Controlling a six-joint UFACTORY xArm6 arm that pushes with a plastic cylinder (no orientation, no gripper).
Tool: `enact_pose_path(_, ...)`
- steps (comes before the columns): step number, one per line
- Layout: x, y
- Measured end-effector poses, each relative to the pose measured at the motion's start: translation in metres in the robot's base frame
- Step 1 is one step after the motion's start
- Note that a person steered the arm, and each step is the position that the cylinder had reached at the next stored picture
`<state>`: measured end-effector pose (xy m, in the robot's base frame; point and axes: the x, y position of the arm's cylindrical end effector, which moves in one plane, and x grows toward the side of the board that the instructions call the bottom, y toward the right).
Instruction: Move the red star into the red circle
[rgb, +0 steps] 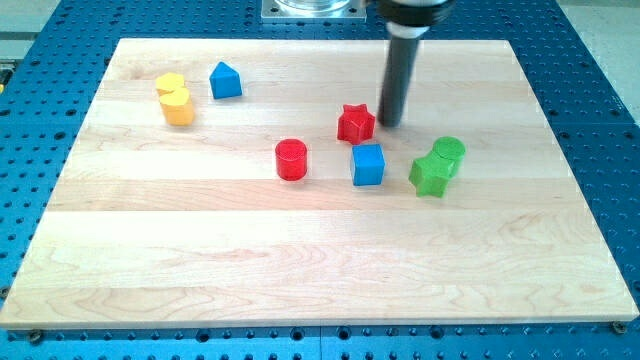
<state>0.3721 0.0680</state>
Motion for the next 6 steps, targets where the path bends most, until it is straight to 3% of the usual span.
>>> enact_pose_path(1,0.019,-0.078)
enact_pose_path(2,-0.017,-0.056)
enact_pose_path(3,0.007,-0.103)
enact_pose_path(4,0.051,-0.091)
enact_pose_path(5,0.066,-0.056)
enact_pose_path(6,0.086,-0.068)
